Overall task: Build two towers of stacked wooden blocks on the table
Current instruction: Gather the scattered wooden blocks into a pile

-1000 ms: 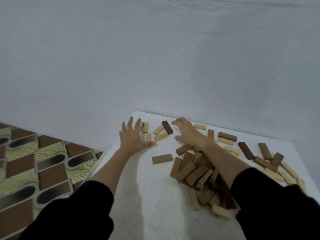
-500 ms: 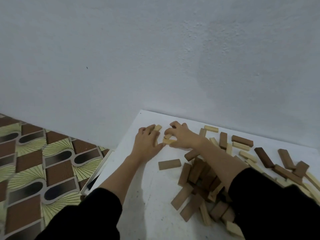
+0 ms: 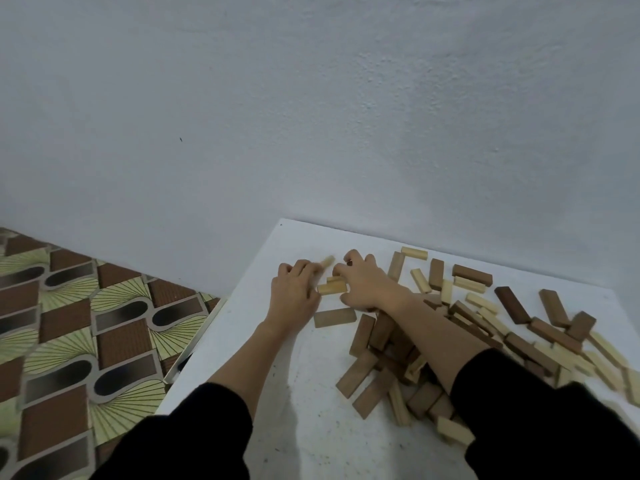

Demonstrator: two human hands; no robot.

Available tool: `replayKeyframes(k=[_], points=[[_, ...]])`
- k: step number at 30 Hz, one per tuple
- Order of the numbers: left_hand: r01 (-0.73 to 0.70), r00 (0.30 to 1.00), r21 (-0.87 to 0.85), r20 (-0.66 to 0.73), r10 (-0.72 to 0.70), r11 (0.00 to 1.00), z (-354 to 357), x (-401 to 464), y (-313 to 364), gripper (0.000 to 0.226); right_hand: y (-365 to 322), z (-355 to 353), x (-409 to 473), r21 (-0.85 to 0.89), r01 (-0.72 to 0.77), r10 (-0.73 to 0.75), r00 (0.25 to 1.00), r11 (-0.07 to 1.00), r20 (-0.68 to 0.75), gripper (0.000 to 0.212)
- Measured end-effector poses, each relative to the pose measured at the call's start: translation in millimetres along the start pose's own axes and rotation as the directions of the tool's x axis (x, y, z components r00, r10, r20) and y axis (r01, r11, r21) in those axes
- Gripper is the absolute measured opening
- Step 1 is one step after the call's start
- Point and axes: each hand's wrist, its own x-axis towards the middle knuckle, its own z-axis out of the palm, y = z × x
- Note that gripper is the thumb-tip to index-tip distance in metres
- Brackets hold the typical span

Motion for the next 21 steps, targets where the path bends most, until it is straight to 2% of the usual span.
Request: replayKeyframes(k=[2,5,9,13,17,21], points=[[0.014,0.998,0.074,0.056,-0.018,0.997,-1.0,1.9,2.5,0.048,0.3,1.4,-0.5,0.007,-0.005,0.005,1.0,1.0,-0.004,0.043],[0.021,0.993,0.169,0.109,-0.04,0.985,-0.4,8.2,6.5,0.045,0.8,4.5,-0.2,0.008,-0.002,0.003,0.999,1.0,-0.038,0.041],[0.075,0.995,0.157,0.052,-0.084,0.985,2.2,12.5,9.4,0.037,0.3,5.9,0.4,0.02,0.022,-0.02,0.998,1.0,-0.056,0.036],[0.05,0.999,0.105,-0.012,-0.049,0.993,7.5,11.7,8.9,0.026,3.7,3.8,-1.2,0.032,0.037,-0.035,0.998,0.999,-0.057,0.034],[0.005,1.0,0.129,-0.017,-0.003,0.992,9.2,13.4,7.7,0.026,4.8,3.8,-2.5,0.042,0.044,-0.042,0.997,0.998,-0.057,0.035],[0.053,0.998,0.084,-0.027,-0.051,0.995,11.0,13.5,7.6,0.028,4.4,3.8,-2.3,0.054,0.044,-0.04,0.997,0.998,-0.059,0.033]])
